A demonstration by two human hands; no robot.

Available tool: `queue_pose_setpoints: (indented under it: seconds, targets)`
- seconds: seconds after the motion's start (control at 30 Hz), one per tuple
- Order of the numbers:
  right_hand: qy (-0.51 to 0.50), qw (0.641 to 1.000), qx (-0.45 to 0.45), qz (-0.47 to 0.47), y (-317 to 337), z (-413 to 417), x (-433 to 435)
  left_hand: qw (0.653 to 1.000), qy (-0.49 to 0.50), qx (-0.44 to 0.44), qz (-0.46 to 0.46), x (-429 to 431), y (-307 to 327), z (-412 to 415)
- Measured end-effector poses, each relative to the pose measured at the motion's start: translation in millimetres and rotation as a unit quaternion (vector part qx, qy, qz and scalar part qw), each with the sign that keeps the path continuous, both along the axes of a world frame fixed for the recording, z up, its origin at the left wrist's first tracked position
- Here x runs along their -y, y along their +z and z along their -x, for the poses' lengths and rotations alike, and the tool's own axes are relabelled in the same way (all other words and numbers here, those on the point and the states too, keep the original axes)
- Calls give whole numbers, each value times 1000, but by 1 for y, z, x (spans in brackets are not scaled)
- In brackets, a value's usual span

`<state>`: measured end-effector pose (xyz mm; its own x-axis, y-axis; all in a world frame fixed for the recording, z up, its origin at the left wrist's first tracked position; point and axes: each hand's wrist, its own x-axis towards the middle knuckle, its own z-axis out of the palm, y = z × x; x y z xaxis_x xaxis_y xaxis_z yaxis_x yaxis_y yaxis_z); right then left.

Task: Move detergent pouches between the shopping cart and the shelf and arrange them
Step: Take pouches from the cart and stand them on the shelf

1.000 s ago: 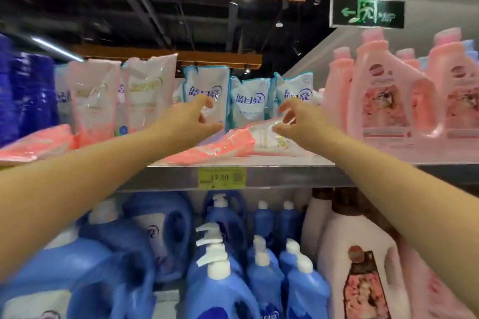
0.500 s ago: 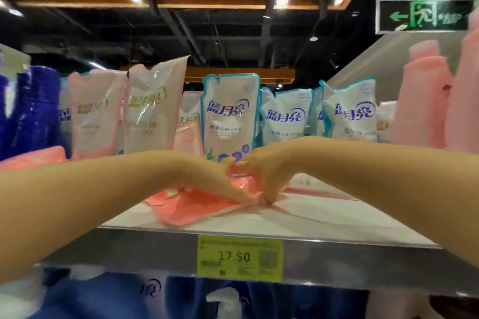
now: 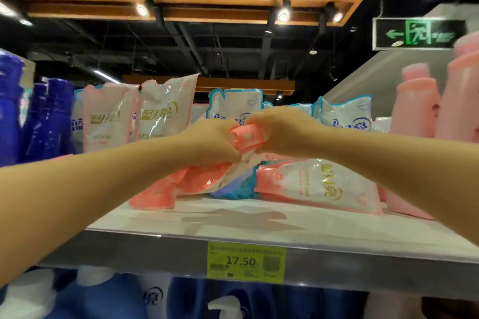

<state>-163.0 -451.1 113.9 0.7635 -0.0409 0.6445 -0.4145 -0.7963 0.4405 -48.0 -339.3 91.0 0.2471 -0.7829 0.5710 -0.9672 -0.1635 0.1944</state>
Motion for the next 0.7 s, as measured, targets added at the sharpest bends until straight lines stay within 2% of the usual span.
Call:
queue_pose_setpoints:
  seconds: [0.1, 0.33, 0.53, 0.7]
  targets:
    - [-3, 995, 63, 73, 14, 32, -34, 993, -56, 63, 78, -28, 14, 18]
    - [-90, 975, 120, 164, -8, 140, -141, 966, -174, 156, 109, -106, 12, 95]
    - [-254, 946, 86, 181, -52, 243, -236, 937, -270, 184, 120, -155, -23, 181]
    - [-349, 931, 89, 65, -93, 347, -314, 902, -385, 180, 72, -193, -53, 277]
